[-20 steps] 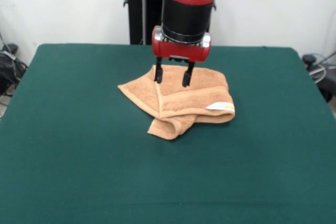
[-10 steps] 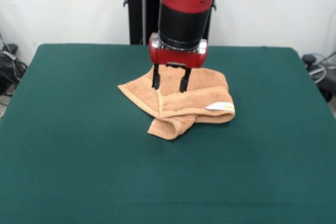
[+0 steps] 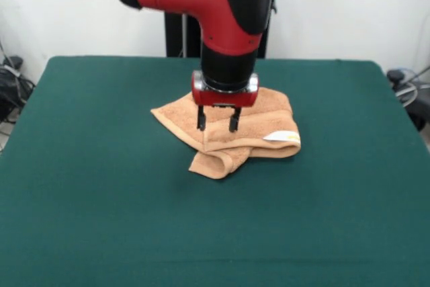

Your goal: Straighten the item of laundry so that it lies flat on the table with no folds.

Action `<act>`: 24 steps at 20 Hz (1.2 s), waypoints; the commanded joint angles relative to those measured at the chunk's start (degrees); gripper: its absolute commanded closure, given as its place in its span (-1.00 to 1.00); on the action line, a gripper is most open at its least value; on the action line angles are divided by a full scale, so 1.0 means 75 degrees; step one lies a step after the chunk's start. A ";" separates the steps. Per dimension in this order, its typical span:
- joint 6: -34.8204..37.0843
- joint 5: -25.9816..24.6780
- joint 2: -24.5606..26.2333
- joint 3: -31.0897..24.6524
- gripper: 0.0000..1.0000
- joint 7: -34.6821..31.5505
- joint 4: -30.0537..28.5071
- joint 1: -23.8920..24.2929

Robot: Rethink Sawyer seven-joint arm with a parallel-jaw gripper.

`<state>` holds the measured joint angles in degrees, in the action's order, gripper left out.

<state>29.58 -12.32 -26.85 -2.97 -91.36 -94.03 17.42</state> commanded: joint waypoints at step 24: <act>0.1191 -0.1228 0.0888 -0.1661 -1.00 0.0908 0.1069 0.0178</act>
<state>37.19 -18.56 -23.45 -8.55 -91.34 -88.35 18.38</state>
